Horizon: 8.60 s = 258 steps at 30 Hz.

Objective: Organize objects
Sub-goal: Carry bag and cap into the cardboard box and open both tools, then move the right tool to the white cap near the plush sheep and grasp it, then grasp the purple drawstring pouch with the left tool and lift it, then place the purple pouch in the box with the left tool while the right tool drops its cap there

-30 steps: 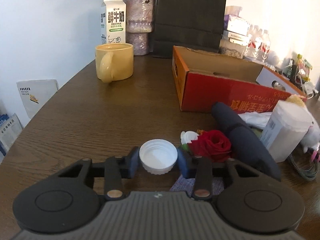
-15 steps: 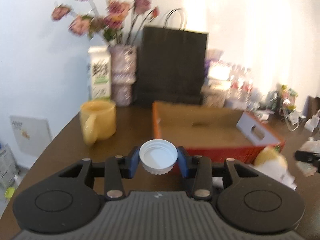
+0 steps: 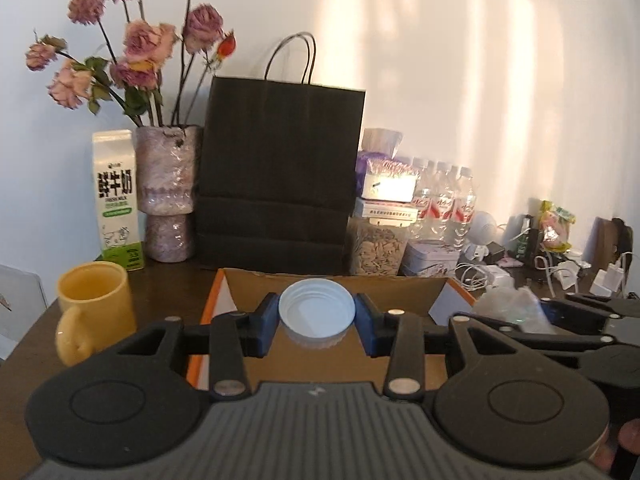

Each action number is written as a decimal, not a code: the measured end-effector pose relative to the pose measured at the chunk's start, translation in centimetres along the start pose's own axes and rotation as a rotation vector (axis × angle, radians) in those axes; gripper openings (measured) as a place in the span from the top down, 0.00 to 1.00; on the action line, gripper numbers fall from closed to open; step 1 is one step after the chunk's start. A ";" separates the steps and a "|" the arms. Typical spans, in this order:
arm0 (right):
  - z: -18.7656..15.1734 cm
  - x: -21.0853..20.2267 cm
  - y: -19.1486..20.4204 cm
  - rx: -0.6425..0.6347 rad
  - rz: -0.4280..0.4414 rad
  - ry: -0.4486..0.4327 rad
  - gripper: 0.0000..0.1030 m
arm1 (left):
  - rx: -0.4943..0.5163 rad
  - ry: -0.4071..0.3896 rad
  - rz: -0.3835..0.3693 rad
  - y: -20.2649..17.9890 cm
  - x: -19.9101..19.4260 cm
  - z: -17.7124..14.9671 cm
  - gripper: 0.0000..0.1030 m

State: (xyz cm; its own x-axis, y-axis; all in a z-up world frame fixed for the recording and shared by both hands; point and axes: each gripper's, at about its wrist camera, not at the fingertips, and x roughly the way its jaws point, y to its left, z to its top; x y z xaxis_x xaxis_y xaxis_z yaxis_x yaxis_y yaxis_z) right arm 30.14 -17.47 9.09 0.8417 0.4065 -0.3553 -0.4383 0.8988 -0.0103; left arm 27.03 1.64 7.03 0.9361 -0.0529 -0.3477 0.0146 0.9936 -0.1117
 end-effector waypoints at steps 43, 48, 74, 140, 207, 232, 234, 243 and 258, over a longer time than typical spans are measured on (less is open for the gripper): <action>-0.6 4.7 -1.2 0.044 -0.042 0.100 0.00 | -0.028 0.017 0.088 0.7 2.8 -0.4 0.00; -0.5 2.1 -1.2 0.034 -0.037 0.061 0.00 | -0.020 -0.033 0.070 1.1 -0.3 0.0 0.00; -9.2 -10.8 -1.9 0.035 -0.110 0.137 0.00 | -0.059 0.039 0.156 6.3 -11.8 -6.6 0.00; -13.0 -11.1 -3.2 0.072 -0.063 0.081 0.62 | 0.034 0.259 0.166 6.4 -13.9 -13.2 0.00; -13.3 -11.1 -2.9 0.063 -0.075 0.099 0.62 | 0.087 0.066 -0.037 5.3 -20.3 -11.3 0.85; -5.1 -8.8 0.2 0.014 0.015 -0.063 0.62 | -0.028 -0.054 -0.133 0.9 -10.3 -4.0 0.85; -4.1 -7.6 0.6 0.008 0.023 -0.067 0.62 | -0.035 -0.062 -0.139 0.4 -9.2 -3.3 0.85; 0.2 -1.9 1.0 0.007 0.007 -0.067 0.62 | -0.074 -0.090 -0.124 -1.0 -3.6 0.0 0.85; -1.0 5.6 -3.0 0.076 -0.045 0.055 0.62 | -0.069 0.010 -0.008 0.3 5.0 -0.4 0.85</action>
State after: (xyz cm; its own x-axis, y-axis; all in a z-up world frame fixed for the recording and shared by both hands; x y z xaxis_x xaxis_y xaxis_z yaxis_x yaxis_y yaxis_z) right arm 35.81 -18.07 6.17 0.8405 0.3580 -0.4067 -0.3740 0.9265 0.0428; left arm 31.55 1.64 4.85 0.9325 -0.0626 -0.3557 -0.0021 0.9839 -0.1786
